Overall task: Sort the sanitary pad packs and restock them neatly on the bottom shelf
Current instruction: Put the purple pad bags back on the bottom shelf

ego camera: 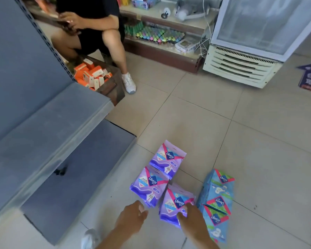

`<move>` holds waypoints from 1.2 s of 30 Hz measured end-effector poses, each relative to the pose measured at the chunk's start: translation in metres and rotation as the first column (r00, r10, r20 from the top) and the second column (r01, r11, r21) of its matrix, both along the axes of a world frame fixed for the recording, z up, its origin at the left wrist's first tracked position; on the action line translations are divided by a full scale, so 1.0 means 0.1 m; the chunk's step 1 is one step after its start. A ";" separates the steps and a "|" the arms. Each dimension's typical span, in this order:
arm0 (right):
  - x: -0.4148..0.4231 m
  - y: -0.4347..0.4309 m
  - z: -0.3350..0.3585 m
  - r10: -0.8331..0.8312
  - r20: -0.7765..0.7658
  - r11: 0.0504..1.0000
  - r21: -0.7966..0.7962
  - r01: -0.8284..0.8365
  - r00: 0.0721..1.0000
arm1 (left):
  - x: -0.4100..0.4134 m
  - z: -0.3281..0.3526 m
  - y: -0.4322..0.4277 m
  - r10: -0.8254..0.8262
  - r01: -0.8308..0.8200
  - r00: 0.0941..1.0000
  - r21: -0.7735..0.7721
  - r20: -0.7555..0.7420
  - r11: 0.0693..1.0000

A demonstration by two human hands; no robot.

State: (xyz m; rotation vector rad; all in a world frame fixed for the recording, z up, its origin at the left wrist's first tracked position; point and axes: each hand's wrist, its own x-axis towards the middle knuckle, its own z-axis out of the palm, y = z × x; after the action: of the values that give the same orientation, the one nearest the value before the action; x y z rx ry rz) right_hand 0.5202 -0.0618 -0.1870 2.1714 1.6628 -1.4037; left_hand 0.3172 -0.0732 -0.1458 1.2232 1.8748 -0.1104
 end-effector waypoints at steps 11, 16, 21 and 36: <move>-1.18 -0.16 -0.35 -0.057 0.142 0.983 -0.163 0.080 0.988 | -1.25 -0.63 0.23 -0.110 0.112 0.991 -0.034 0.072 0.993; -1.45 -0.29 -0.70 0.012 0.113 0.980 -0.200 0.011 0.994 | -1.21 -1.03 0.14 -0.191 0.199 0.974 -0.059 0.122 0.978; -1.37 -0.19 -1.30 0.007 0.096 0.989 -0.148 0.007 0.995 | -0.96 -1.66 0.23 -0.301 0.304 0.948 -0.018 0.106 0.952; -0.85 1.21 -2.56 -0.302 0.171 0.884 0.419 0.208 0.938 | -0.98 -3.01 1.77 -0.182 0.160 0.983 0.330 0.035 0.930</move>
State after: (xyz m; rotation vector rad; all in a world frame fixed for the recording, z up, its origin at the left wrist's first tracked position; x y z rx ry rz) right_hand 0.4355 0.0589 -0.4432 2.7400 1.7394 -0.8546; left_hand 0.2196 0.1033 -0.4463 1.5965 1.7731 0.1510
